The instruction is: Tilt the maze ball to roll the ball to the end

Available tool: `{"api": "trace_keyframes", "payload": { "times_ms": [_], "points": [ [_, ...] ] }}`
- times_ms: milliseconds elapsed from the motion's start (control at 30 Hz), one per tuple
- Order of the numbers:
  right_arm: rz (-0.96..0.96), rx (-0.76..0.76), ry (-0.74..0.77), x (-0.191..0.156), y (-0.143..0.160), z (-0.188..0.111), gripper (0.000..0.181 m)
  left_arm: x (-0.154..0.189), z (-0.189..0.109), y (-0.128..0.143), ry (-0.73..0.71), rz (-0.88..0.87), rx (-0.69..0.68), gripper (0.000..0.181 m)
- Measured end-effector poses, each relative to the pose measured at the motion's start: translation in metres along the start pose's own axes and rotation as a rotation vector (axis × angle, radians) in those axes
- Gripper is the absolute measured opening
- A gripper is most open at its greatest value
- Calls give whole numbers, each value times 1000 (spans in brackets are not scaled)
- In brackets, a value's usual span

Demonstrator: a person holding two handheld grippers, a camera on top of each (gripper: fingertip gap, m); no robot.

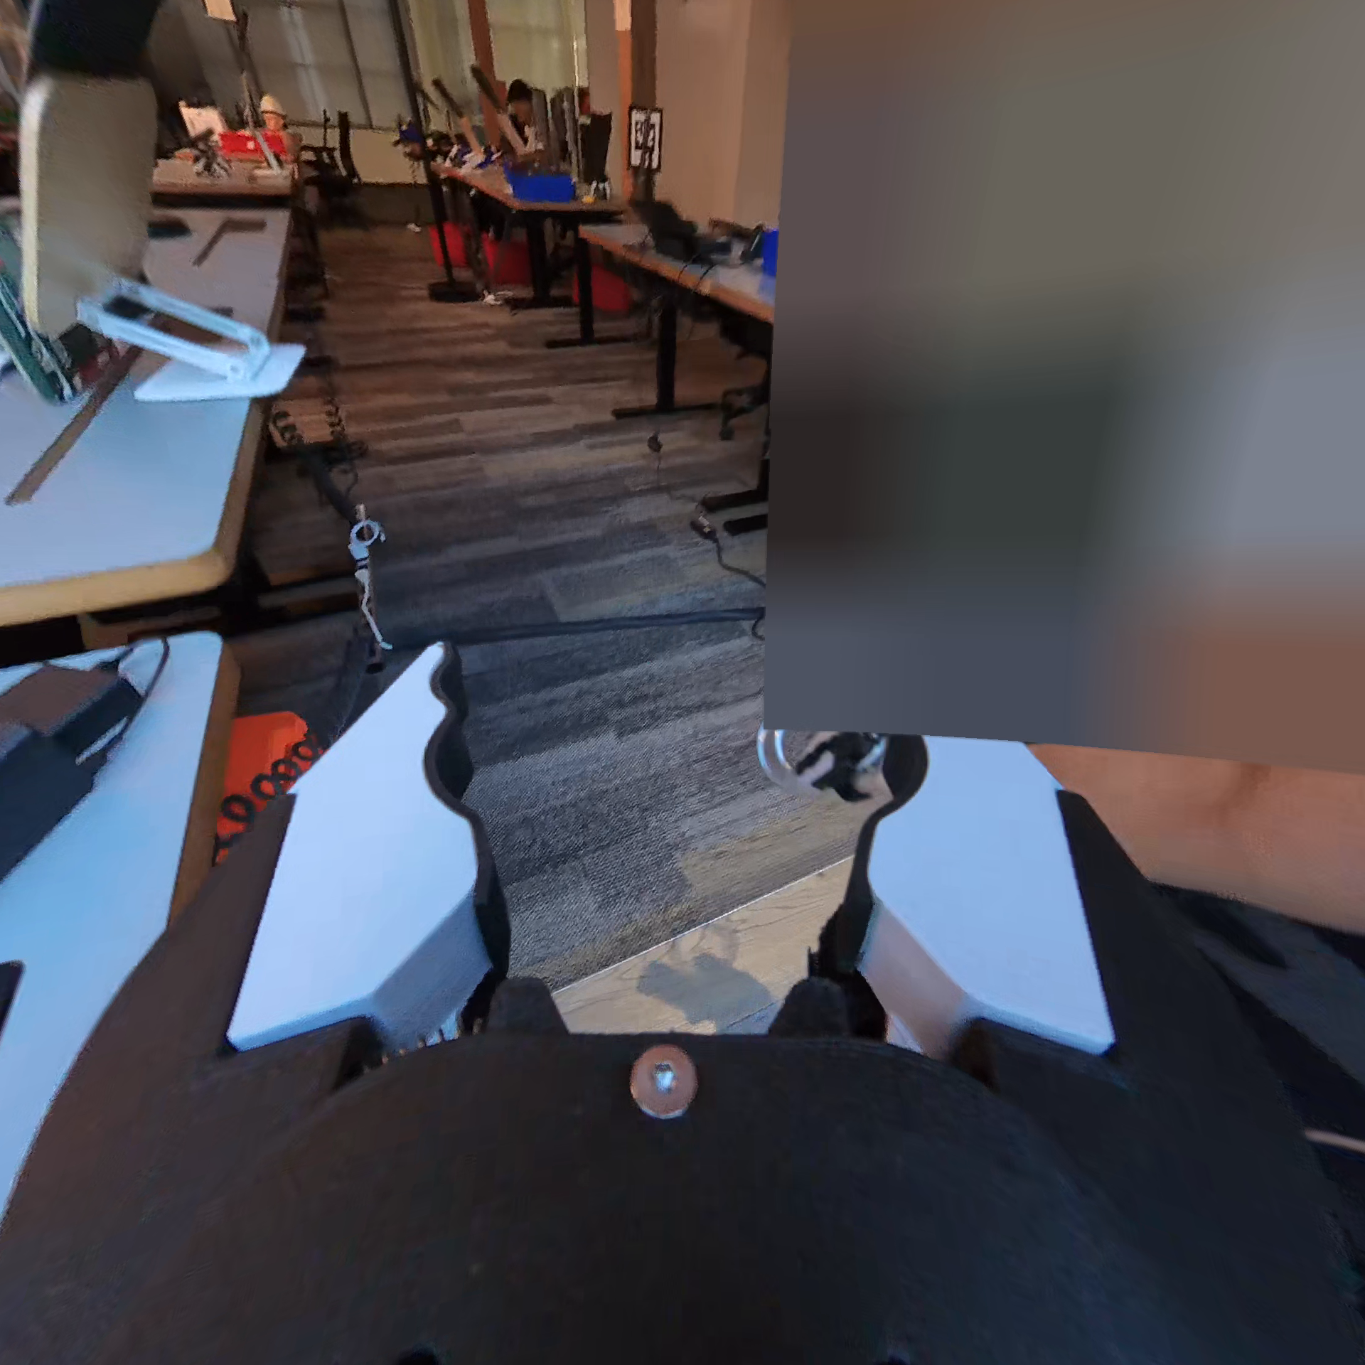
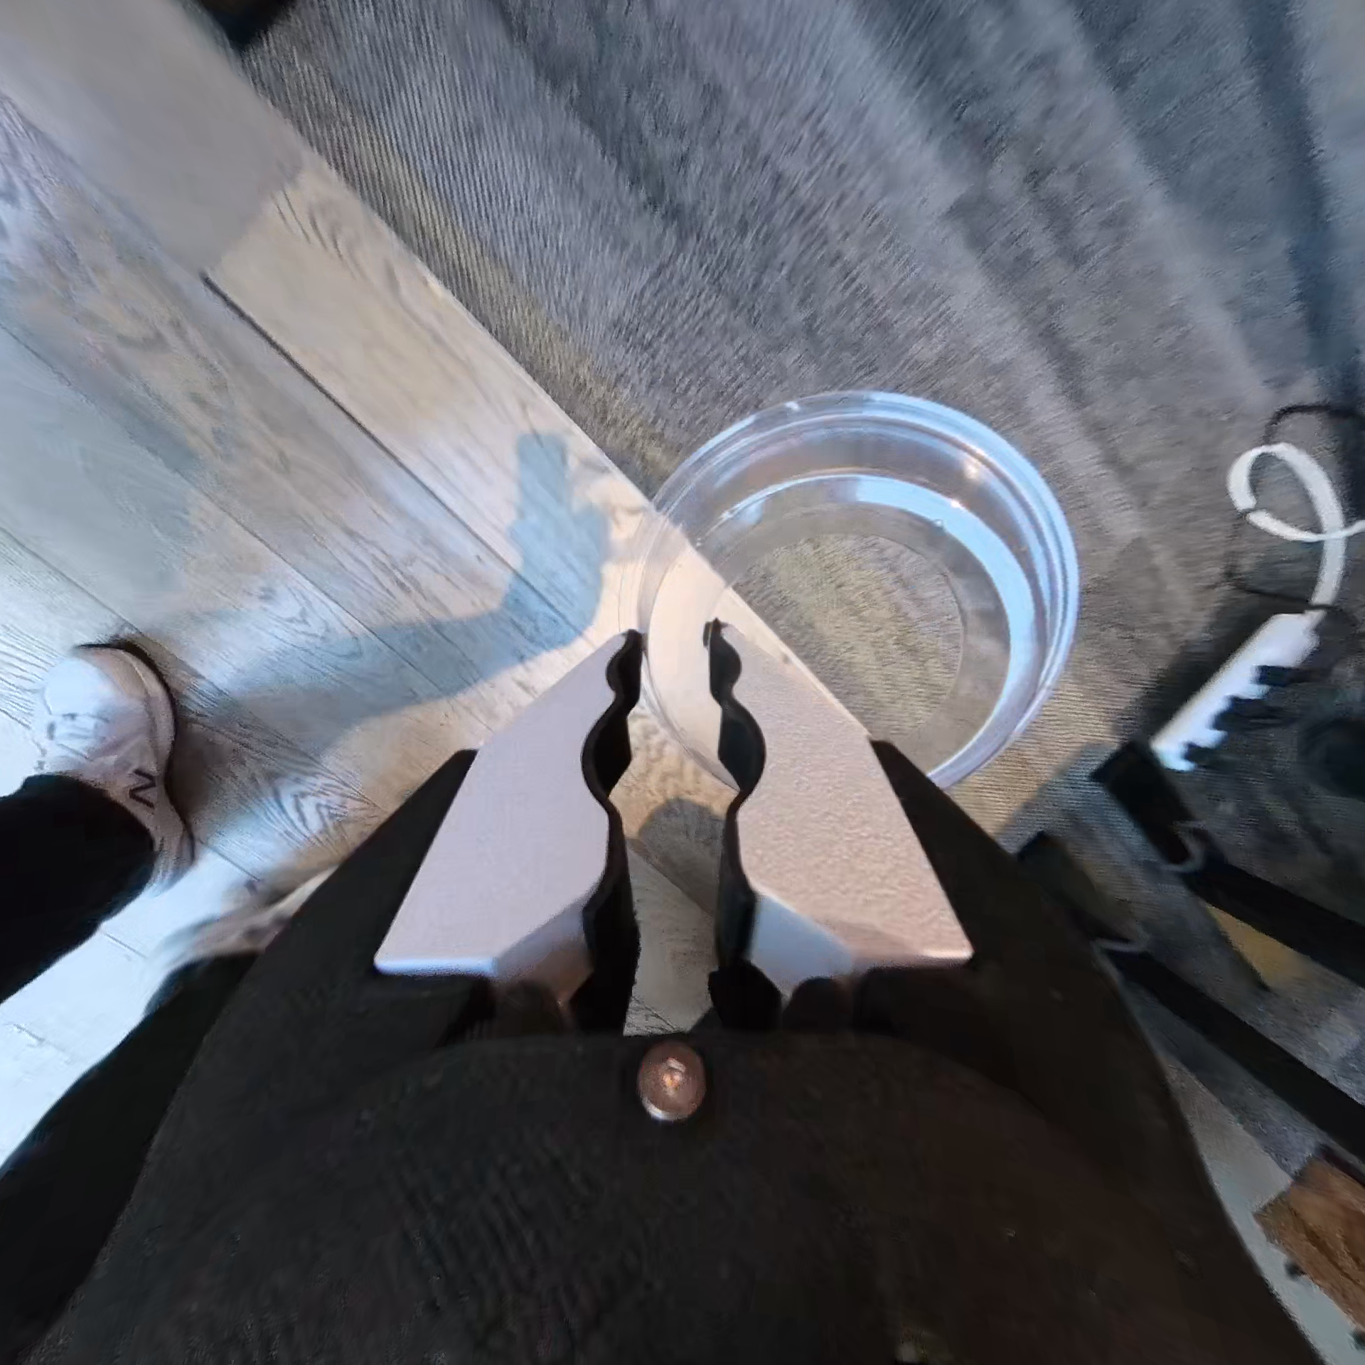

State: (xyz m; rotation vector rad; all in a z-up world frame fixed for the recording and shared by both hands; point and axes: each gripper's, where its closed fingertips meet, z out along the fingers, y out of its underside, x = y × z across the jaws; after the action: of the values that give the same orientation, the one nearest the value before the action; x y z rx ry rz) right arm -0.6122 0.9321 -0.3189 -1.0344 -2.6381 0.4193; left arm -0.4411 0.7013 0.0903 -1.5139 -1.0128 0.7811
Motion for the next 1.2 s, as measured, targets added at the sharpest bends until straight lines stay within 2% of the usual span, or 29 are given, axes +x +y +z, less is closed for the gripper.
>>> {"api": "trace_keyframes", "payload": {
  "times_ms": [133,233,300,433,533,600,700,800,900,967,1067,1133,1200],
  "points": [
    [-55,95,103,41,-62,-138,20,44,-62,-59,0,-14,21,115],
    [-132,153,191,70,-104,-236,20,77,-125,-94,-43,-43,96,114],
    [-185,241,225,74,-136,-307,20,90,-173,-108,-123,-40,116,113],
    [-402,382,332,71,-199,-449,20,120,-278,-137,-211,-46,150,112],
    [-501,460,412,62,-245,-549,20,129,-367,-150,-348,-12,141,113],
    [-554,535,455,41,-277,-615,20,132,-435,-154,-478,20,126,113],
    [-609,631,502,-7,-320,-707,20,138,-545,-151,-675,52,106,113],
    [-624,748,521,-85,-355,-794,20,155,-659,-139,-845,58,86,115],
    [-662,848,517,-199,-377,-863,20,186,-778,-117,-997,55,82,114],
    [-698,926,471,-297,-381,-898,20,211,-854,-92,-1050,7,89,115],
    [-742,1070,343,-463,-370,-935,19,250,-974,-52,-1138,-27,72,116],
    [-766,1166,185,-580,-361,-947,18,273,-1059,-31,-1226,-23,46,115],
    [-814,1165,116,-682,-356,-945,18,288,-1145,-11,-1340,-55,18,114]
  ]
}}
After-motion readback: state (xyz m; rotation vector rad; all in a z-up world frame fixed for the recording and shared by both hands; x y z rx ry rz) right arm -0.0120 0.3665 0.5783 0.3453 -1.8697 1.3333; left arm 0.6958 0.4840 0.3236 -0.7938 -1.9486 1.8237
